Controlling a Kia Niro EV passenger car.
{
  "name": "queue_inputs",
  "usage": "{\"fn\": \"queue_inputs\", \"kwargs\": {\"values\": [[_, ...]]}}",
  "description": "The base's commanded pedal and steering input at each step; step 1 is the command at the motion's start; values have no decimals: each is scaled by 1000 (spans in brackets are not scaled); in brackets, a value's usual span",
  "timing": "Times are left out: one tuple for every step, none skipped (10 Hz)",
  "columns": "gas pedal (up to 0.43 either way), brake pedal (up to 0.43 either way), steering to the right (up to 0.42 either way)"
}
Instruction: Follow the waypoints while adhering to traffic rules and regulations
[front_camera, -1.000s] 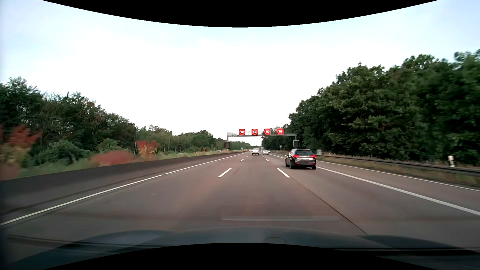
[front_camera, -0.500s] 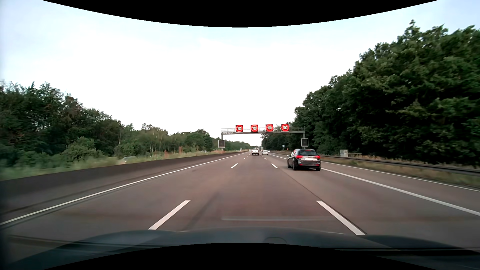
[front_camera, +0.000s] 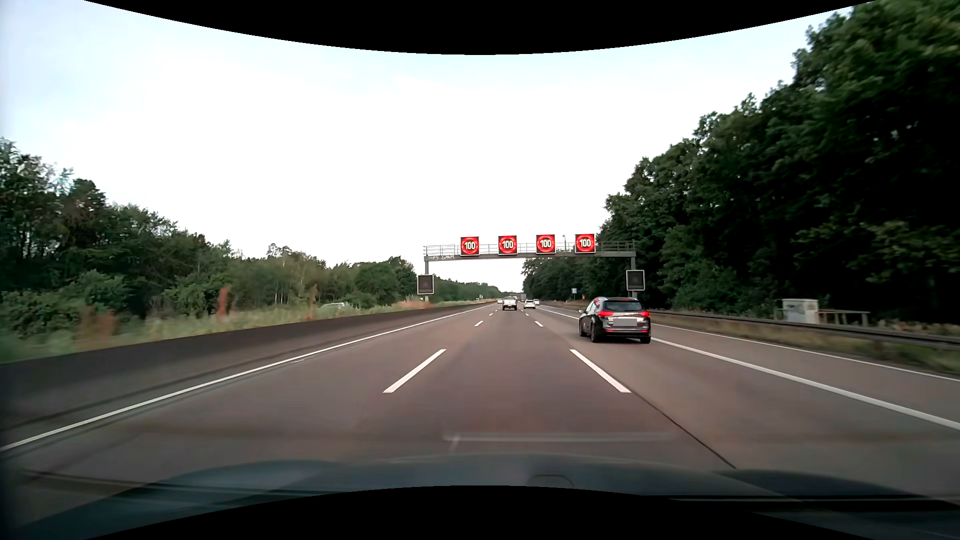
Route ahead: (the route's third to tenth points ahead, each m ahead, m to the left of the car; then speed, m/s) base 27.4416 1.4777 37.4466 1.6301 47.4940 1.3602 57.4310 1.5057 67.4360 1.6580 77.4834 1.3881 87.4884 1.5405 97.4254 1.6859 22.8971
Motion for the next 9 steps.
{"fn": "queue_inputs", "kwargs": {"values": [[150, 0, -3], [150, 0, -3], [150, 0, -3], [150, 0, -3], [150, 0, -4], [150, 0, -4], [150, 0, -3], [150, 0, -4], [150, 0, -4]]}}
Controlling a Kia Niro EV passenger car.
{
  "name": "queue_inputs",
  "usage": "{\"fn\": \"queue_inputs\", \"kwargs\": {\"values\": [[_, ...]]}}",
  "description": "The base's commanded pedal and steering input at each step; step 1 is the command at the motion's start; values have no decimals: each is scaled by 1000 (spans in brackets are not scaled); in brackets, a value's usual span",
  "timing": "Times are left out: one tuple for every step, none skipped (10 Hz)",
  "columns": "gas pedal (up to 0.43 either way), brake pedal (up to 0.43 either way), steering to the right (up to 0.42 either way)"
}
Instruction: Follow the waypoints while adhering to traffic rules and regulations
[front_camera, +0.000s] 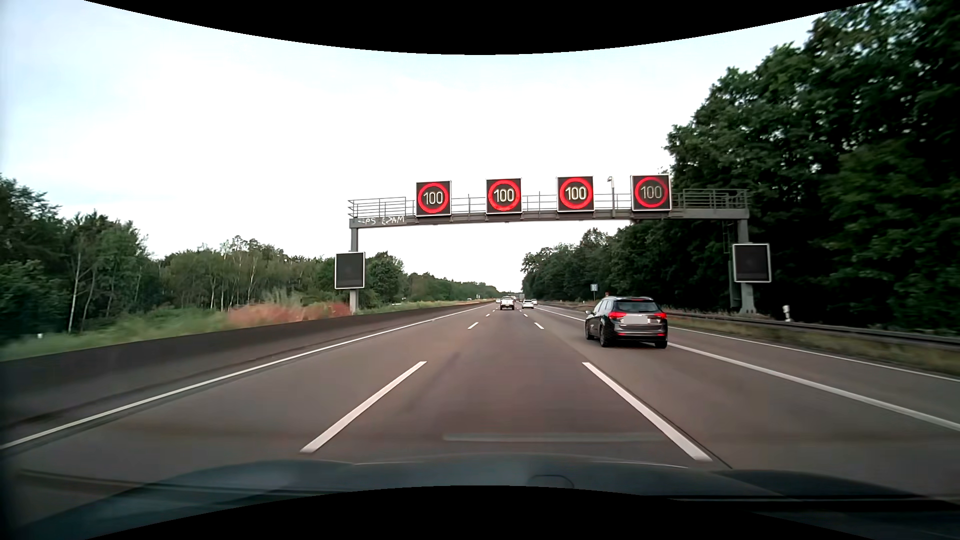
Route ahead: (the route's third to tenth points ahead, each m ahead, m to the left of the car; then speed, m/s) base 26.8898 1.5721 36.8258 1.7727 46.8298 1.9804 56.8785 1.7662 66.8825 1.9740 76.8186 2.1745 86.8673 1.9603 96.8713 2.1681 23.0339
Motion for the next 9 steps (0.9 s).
{"fn": "queue_inputs", "kwargs": {"values": [[150, 0, -5], [150, 0, -4], [150, 0, -5], [150, 0, -4], [150, 0, -4], [150, 0, -5], [150, 0, -4], [150, 0, -5], [150, 0, -4]]}}
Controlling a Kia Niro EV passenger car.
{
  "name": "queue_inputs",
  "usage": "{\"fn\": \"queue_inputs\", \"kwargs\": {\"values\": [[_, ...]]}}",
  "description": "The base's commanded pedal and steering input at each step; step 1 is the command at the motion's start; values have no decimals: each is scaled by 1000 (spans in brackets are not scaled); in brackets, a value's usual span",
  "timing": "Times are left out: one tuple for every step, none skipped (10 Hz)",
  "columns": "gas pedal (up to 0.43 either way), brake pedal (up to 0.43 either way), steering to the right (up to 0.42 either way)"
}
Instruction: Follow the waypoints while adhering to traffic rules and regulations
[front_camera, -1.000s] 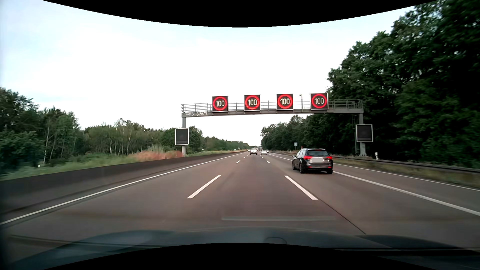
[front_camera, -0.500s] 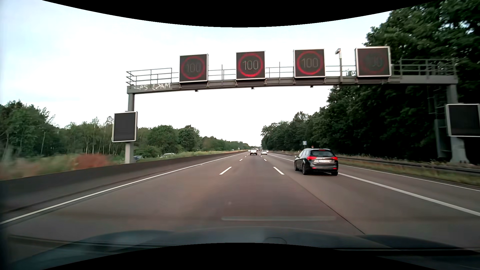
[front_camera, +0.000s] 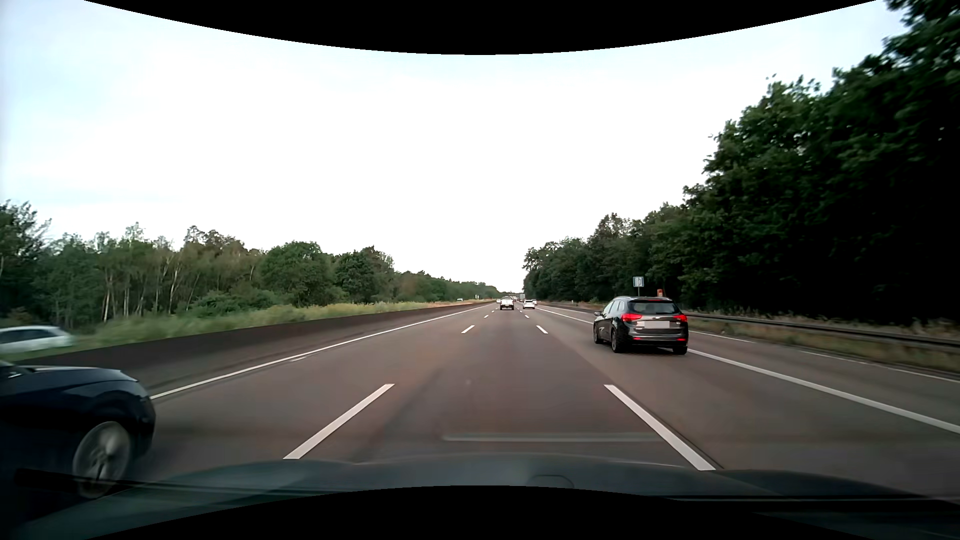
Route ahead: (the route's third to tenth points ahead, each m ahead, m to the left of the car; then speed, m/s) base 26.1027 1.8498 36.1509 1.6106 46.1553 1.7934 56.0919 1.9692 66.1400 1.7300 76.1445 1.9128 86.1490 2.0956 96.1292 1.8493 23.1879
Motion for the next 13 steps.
{"fn": "queue_inputs", "kwargs": {"values": [[150, 0, -4], [150, 0, -5], [150, 0, -4], [150, 0, -4], [150, 0, -5], [150, 0, -4], [150, 0, -4], [150, 0, -4], [150, 0, -4], [150, 0, -4], [150, 0, -4], [150, 0, -4], [150, 0, -4]]}}
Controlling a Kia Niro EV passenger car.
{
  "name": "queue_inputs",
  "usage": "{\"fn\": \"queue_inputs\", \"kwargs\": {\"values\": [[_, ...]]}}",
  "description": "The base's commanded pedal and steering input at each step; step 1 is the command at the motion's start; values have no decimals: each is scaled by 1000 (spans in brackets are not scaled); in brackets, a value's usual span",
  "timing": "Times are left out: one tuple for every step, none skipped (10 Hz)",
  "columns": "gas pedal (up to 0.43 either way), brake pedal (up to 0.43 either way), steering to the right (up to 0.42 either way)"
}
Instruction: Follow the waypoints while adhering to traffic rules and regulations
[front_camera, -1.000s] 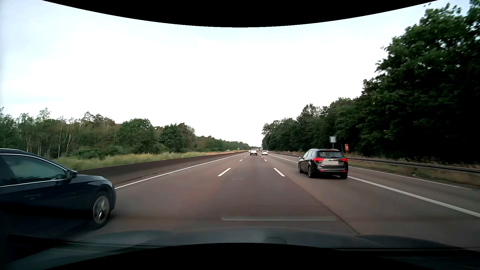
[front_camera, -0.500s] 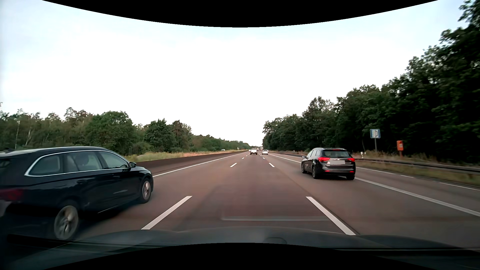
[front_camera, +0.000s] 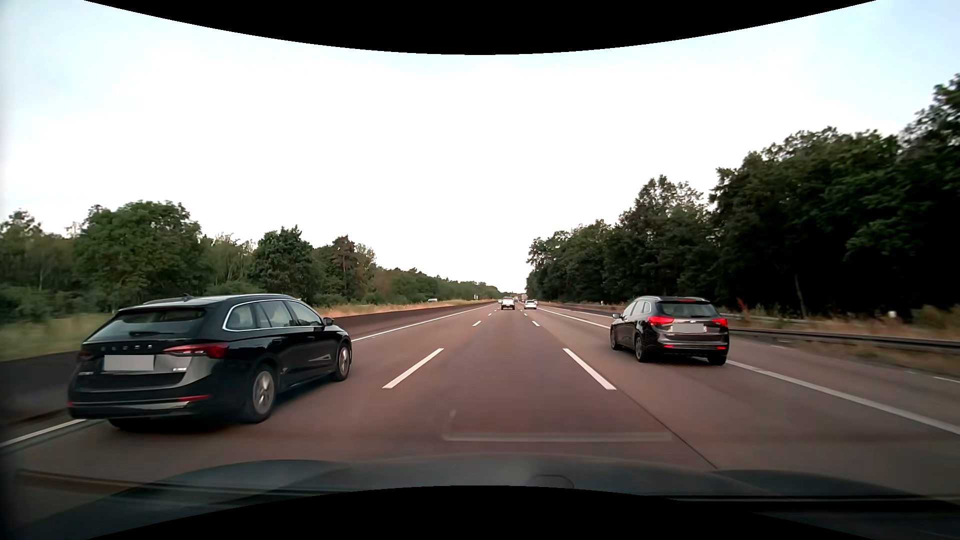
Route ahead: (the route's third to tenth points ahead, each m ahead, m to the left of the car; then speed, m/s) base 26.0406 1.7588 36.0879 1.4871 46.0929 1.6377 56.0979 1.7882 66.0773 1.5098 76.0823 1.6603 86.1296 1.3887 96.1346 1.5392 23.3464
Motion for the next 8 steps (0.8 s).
{"fn": "queue_inputs", "kwargs": {"values": [[150, 0, -4], [150, 0, -4], [150, 0, -4], [150, 0, -4], [150, 0, -4], [150, 0, -4], [150, 0, -4], [150, 0, -4]]}}
